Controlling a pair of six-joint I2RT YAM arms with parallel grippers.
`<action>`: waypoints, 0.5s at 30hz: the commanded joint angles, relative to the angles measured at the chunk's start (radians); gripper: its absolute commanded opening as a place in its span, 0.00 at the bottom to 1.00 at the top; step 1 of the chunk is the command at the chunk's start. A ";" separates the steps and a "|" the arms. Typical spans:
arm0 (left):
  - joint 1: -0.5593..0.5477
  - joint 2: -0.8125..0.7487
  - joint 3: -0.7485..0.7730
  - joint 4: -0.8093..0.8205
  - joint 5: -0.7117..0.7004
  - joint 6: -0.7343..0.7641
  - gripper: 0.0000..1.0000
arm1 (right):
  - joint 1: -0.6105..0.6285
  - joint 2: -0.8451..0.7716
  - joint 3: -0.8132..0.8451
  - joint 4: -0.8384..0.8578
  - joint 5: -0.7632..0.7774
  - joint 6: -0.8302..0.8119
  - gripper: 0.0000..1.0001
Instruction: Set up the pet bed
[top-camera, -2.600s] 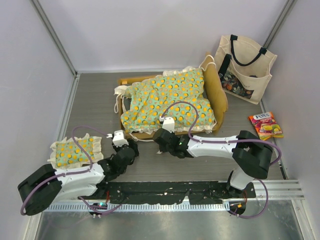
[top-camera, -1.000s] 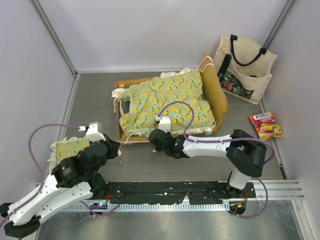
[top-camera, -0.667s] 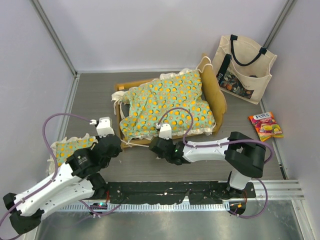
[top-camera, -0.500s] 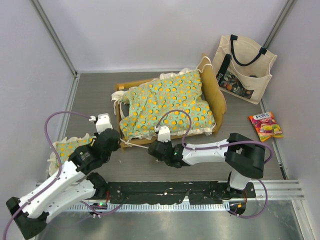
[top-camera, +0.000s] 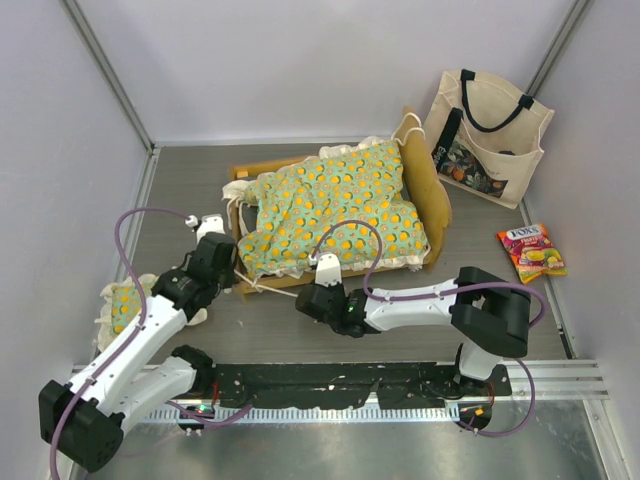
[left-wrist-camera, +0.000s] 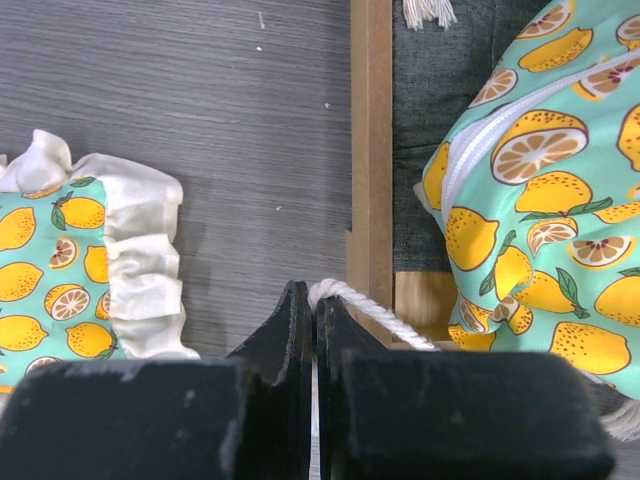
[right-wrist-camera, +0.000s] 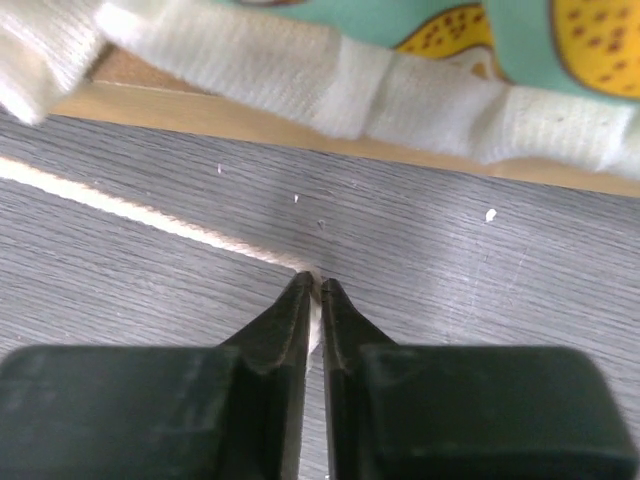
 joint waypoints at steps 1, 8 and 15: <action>0.007 -0.011 0.013 0.044 0.048 -0.030 0.00 | 0.001 -0.090 0.000 0.055 -0.007 -0.057 0.23; 0.007 -0.111 -0.029 -0.072 0.148 -0.132 0.34 | -0.007 -0.260 0.036 0.009 0.024 -0.125 0.60; 0.007 -0.195 0.074 -0.209 0.110 -0.206 0.75 | -0.163 -0.473 0.130 -0.141 0.064 -0.197 0.64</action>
